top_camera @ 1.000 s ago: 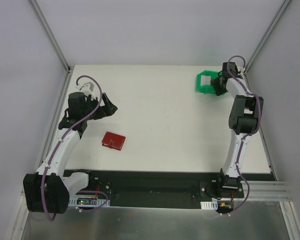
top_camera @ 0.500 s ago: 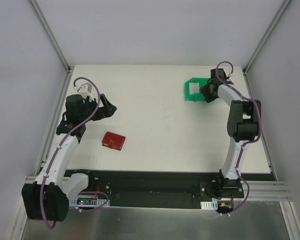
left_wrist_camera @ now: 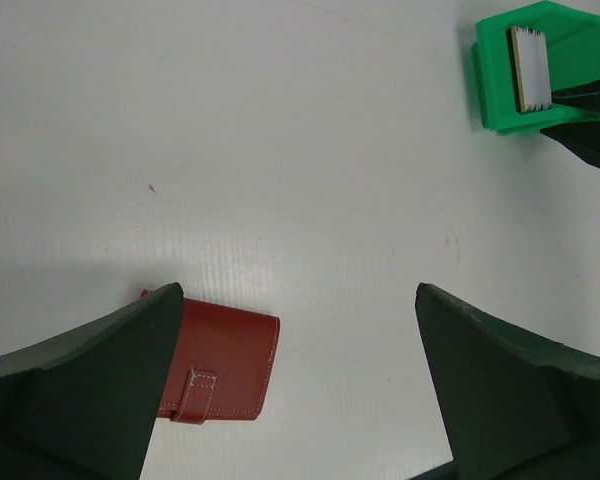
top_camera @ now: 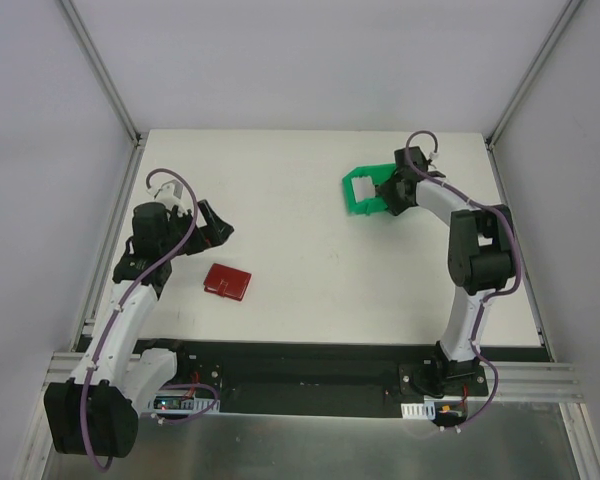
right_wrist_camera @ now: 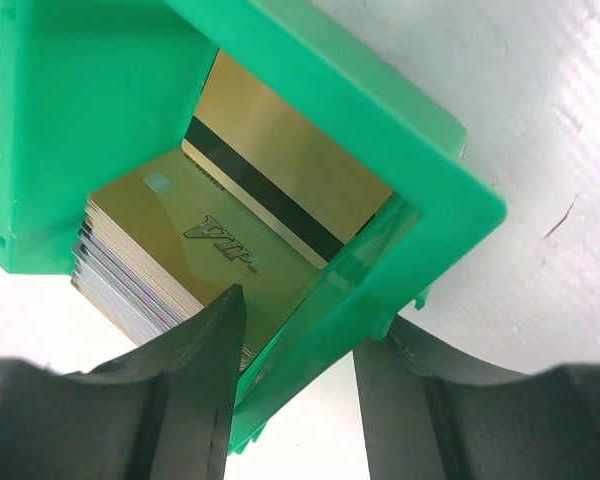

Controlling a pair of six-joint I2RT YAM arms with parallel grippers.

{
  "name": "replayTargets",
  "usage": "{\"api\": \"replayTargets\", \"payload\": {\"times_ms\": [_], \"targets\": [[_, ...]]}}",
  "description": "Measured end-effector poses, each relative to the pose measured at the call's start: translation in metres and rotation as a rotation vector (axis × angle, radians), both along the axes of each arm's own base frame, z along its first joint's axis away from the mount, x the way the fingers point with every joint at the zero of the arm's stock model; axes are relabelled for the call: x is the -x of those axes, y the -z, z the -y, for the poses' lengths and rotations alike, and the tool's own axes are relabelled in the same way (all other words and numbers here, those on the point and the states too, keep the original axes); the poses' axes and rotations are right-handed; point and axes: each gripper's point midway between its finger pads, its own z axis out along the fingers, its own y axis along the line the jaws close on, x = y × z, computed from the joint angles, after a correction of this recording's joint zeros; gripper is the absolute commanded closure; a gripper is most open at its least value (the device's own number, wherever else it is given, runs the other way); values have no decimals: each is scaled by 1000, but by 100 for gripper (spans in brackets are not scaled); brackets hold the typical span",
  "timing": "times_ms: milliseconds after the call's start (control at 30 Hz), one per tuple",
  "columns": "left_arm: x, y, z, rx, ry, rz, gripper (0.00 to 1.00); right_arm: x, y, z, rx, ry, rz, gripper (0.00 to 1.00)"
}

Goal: Put the credit cards into the card holder
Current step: Move the storage box to the center of the board.

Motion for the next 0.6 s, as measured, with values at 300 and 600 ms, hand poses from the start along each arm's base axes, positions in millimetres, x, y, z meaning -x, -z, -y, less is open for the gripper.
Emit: {"api": "replayTargets", "payload": {"times_ms": [300, 600], "targets": [[15, 47, -1, 48, -63, -171, 1, 23, 0, -29, -10, -49, -2, 52], [48, 107, -10, 60, -170, -362, 1, 44, 1, -74, -27, -122, -5, 52]]}}
